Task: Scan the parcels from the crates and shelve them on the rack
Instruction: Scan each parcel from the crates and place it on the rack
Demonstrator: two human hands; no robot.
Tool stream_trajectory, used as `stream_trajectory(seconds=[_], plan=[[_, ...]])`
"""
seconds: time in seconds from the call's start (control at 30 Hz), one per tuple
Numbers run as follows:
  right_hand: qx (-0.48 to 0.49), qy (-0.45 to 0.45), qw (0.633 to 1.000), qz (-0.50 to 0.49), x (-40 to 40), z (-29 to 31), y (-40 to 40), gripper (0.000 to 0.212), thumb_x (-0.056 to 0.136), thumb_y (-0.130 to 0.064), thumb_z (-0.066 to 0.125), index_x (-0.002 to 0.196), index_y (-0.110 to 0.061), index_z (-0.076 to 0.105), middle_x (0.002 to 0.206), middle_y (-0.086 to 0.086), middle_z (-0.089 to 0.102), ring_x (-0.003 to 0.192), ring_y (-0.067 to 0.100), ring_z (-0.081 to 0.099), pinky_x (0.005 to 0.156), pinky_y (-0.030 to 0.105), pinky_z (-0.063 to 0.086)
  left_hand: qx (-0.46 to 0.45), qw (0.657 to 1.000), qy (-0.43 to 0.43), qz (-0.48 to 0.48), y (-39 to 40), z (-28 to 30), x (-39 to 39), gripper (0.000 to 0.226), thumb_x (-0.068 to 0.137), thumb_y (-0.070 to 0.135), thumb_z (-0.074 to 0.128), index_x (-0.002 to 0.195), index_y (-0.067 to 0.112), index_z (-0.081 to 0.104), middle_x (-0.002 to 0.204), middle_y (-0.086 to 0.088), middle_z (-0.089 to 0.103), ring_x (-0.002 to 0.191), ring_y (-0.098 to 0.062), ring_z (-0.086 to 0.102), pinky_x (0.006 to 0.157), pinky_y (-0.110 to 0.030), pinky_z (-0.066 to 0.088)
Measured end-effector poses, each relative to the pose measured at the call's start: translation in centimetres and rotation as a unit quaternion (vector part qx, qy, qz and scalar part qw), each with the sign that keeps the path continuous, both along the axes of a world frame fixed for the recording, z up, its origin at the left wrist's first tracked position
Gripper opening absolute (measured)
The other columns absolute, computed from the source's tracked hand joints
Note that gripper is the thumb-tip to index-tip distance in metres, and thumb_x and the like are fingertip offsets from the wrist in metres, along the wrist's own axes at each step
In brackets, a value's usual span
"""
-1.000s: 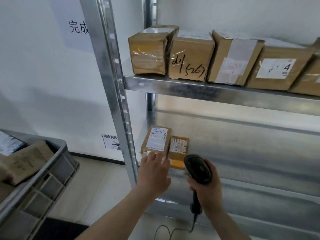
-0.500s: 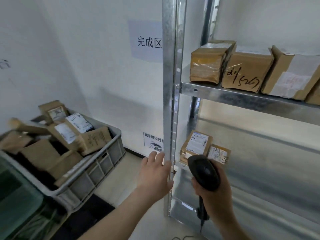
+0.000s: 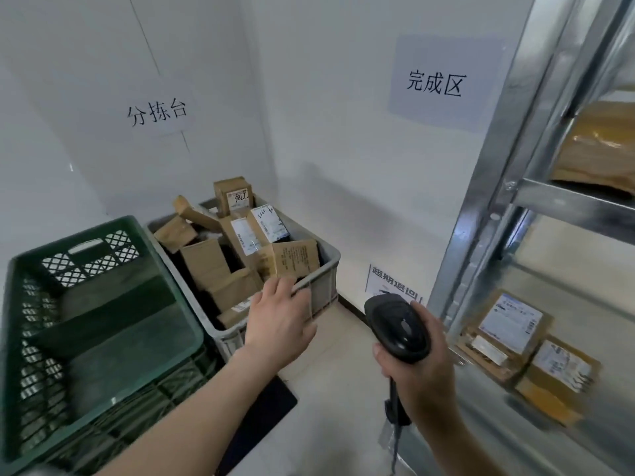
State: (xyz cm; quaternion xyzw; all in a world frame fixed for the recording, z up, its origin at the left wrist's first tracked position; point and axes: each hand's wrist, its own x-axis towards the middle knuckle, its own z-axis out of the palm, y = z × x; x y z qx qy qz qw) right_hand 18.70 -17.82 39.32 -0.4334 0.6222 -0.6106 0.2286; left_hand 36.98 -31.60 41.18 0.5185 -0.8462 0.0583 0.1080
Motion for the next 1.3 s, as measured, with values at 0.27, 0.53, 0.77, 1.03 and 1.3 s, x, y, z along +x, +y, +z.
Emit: stream_trajectory(seconds=[0.27,0.53,0.77,1.03,1.3], plan=[[0.017,-0.058,0.998,-0.02,1.4,-0.9,-9.1,0.08,0.068,-0.008,0.088,0.135,-0.035,0.054,0.115,-0.013,0.07,0.101,0.024,0.069,0.091,0.064,0.056,0.03,0.999,0.014,-0.003,-12.8,-1.1,2.0,0.043,0.085,0.031,0.063,0.127,0.021,0.06,0.145,-0.009,0.046,0.135,-0.032,0.04,0.101,-0.047,0.047],[0.042,-0.033,0.994,-0.097,2.9,-2.1,-17.2,0.082,0.072,0.005,0.087,0.128,-0.045,0.054,0.113,-0.02,0.068,0.099,0.022,0.07,0.085,0.061,0.059,0.129,0.981,-0.132,-0.061,-23.2,-5.5,0.8,0.099,0.082,0.035,0.076,0.156,0.03,0.012,0.165,-0.013,0.002,0.151,-0.046,0.003,0.119,-0.062,0.021],[0.066,-0.039,0.988,-0.137,4.5,-3.0,-19.7,0.092,0.071,0.002,0.088,0.115,-0.069,0.052,0.113,-0.021,0.068,0.1,0.03,0.069,0.086,0.06,0.058,0.109,0.979,-0.152,-0.085,-25.7,-7.8,0.5,0.104,0.083,0.041,0.072,0.158,0.031,0.001,0.159,-0.015,0.007,0.145,-0.045,0.014,0.114,-0.059,0.032],[0.064,-0.016,0.989,-0.132,6.2,-1.9,-20.2,0.08,0.065,-0.015,0.089,0.12,-0.06,0.052,0.114,-0.022,0.067,0.097,0.028,0.07,0.084,0.056,0.06,0.135,0.986,0.019,-0.101,-26.8,-4.7,1.8,0.104,0.07,0.048,0.077,0.154,0.031,0.018,0.145,-0.008,0.022,0.131,-0.029,0.028,0.096,-0.042,0.05],[0.031,-0.059,0.997,-0.028,8.8,-0.5,-19.4,0.078,0.074,0.004,0.086,0.13,-0.039,0.054,0.112,-0.013,0.07,0.099,0.024,0.069,0.086,0.059,0.059,0.235,0.905,0.353,0.041,-25.6,2.3,9.9,0.111,0.059,0.054,0.083,0.154,0.04,0.027,0.133,0.003,0.038,0.121,-0.022,0.046,0.104,-0.049,0.047]])
